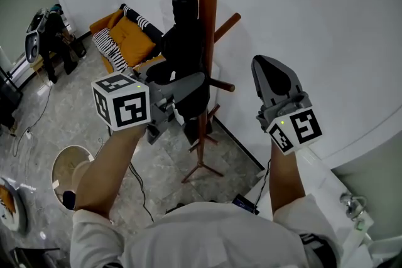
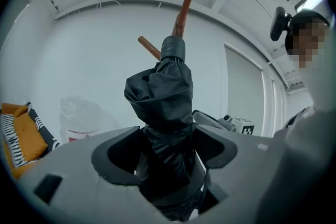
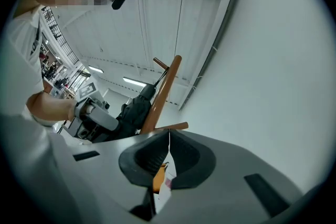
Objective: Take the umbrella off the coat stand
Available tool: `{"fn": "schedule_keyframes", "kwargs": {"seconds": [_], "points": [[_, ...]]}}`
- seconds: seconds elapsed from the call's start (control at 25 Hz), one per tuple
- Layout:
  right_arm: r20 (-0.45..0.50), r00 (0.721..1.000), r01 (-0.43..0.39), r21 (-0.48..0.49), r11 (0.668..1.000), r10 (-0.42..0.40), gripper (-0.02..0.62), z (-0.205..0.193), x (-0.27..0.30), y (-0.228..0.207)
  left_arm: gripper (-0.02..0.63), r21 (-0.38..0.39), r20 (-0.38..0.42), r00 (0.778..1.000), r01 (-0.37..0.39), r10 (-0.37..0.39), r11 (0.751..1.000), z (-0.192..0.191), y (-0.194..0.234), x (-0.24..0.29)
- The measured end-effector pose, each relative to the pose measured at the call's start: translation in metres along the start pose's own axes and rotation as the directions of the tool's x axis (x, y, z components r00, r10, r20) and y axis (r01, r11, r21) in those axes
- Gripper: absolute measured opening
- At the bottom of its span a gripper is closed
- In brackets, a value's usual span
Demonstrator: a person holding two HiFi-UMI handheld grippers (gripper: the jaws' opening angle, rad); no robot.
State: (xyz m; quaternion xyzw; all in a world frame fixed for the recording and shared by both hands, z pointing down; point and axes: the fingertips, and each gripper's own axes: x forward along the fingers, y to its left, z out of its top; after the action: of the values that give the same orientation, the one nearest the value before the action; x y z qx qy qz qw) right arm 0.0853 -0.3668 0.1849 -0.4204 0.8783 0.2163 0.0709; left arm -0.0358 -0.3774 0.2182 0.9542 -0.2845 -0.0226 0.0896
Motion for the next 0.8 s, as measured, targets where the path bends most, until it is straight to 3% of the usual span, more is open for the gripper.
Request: {"fn": "schedule_keyframes", "kwargs": {"seconds": [0.24, 0.8], "points": [[0.023, 1.000, -0.010, 0.027, 1.000, 0.009, 0.015, 0.005, 0.011, -0.003, 0.300, 0.064, -0.005, 1.000, -0.025, 0.026, 0.998, 0.007, 0.003, 0.008], [0.056, 0.998, 0.007, 0.045, 0.999, -0.009, 0.015, 0.008, 0.009, -0.003, 0.270, 0.097, 0.036, 0.999, 0.010, -0.014, 0.995, 0.031, -0.007, -0.009]]}}
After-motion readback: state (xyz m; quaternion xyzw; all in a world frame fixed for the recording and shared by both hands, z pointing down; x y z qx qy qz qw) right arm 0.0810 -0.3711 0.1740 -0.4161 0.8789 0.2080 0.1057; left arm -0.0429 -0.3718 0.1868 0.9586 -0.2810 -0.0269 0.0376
